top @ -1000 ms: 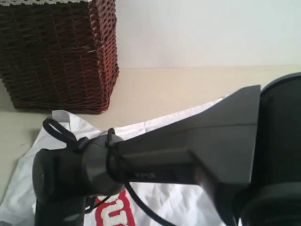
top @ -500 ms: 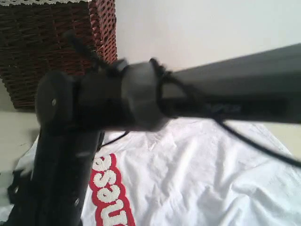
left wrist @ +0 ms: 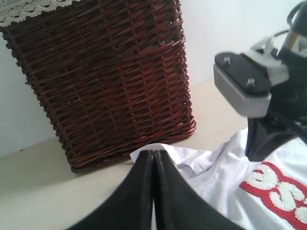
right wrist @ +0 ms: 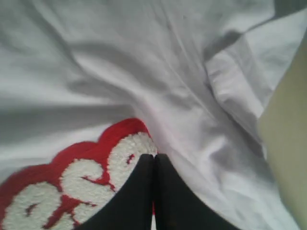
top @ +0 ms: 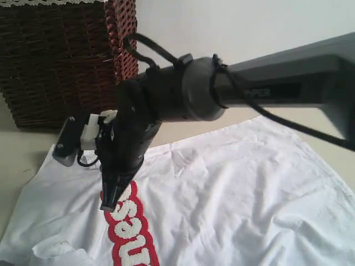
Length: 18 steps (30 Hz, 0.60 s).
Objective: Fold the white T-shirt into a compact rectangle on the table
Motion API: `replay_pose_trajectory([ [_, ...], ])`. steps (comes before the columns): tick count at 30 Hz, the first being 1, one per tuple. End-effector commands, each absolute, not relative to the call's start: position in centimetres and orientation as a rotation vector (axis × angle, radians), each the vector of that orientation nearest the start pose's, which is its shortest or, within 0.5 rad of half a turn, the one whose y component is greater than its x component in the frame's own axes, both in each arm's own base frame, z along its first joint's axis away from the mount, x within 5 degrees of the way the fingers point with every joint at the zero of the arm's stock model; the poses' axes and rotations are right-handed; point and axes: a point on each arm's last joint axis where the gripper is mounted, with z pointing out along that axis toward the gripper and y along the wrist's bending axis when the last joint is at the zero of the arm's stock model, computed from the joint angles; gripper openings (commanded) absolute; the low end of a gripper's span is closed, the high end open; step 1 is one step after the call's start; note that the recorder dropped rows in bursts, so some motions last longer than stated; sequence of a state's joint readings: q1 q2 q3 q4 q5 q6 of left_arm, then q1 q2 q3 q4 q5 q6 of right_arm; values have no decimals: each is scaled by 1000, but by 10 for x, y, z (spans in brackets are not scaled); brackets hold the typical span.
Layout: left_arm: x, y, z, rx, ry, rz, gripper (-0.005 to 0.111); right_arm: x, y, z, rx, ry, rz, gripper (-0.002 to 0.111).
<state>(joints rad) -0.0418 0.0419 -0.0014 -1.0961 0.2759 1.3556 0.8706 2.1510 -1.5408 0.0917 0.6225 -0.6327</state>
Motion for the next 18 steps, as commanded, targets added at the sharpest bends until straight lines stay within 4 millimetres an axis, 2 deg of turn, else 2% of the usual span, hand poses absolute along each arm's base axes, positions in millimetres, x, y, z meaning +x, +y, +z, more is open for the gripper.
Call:
replay_pose_trajectory([
  [1,55,-25,200,449,1584,-23,0,304,339,106,-1871,2079,112,0],
  [3,55,-25,200,449,1584,-23,0,309,334,89,-1957,2037,77,0],
  [9,55,-25,200,449,1584,-23,0,332,314,62,-2033,1970,-72,0],
  [14,55,-25,200,449,1584,-23,0,354,297,55,-1891,2035,-111,0],
  [18,55,-25,200,449,1584,-23,0,362,289,59,-1835,2054,-112,0],
])
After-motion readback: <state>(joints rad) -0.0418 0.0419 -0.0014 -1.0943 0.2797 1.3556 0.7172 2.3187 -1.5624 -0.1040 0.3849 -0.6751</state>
